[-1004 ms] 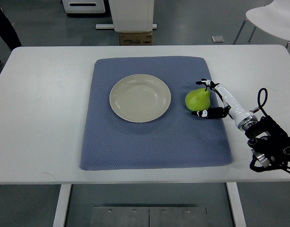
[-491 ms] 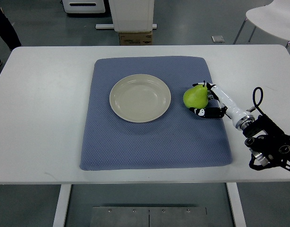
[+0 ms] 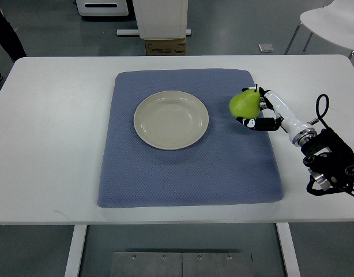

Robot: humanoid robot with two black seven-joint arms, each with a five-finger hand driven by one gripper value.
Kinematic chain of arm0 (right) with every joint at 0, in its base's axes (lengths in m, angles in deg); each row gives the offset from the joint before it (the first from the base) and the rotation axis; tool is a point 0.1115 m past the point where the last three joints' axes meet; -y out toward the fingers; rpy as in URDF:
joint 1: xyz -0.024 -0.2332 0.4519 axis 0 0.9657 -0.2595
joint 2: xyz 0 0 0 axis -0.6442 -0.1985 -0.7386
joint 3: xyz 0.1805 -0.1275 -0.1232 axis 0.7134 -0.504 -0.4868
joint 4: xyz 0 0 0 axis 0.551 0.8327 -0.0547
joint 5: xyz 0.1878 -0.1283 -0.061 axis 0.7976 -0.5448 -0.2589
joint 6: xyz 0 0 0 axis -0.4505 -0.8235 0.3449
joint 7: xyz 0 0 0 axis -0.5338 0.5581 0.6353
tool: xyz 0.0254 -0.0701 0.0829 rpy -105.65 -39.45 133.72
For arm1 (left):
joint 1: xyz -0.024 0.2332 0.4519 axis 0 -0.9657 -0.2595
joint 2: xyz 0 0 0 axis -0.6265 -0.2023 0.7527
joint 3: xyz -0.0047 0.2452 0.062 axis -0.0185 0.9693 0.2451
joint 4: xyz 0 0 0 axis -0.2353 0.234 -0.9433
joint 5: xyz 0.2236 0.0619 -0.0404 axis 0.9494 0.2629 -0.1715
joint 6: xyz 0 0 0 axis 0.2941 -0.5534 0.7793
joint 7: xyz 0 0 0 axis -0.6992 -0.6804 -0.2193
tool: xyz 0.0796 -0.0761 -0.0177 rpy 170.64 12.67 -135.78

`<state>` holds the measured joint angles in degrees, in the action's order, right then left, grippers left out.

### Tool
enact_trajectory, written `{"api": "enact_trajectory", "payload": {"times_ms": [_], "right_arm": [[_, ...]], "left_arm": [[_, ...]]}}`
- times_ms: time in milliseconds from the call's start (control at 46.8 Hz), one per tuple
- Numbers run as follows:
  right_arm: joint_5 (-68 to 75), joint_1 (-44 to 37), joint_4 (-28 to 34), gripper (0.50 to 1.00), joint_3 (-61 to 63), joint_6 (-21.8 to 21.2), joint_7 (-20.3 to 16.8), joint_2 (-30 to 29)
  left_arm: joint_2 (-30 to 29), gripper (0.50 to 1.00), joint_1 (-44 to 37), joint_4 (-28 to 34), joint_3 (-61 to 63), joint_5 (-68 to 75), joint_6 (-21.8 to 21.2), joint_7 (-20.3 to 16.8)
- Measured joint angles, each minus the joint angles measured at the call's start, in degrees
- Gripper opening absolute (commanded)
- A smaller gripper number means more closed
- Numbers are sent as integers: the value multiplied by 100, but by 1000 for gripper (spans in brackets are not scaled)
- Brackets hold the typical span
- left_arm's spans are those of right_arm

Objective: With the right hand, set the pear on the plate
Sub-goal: 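Lift the pear with the right hand and carry it over the plate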

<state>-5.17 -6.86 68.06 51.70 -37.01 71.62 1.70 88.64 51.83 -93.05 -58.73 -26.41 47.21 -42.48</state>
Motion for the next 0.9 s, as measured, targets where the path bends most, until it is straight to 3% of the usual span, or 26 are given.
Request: {"api": "enact_trajectory", "payload": {"times_ms": [449,897], "right_arm": [[17,-226,36,500,18,-38,23,-43],[26,-621,-58,500,-9,-39,-62,-1352]], "left_arm": [[0,1000,0,-3,0,0,0,0],[0,1000,0,-1,0,0,0,0]]}}
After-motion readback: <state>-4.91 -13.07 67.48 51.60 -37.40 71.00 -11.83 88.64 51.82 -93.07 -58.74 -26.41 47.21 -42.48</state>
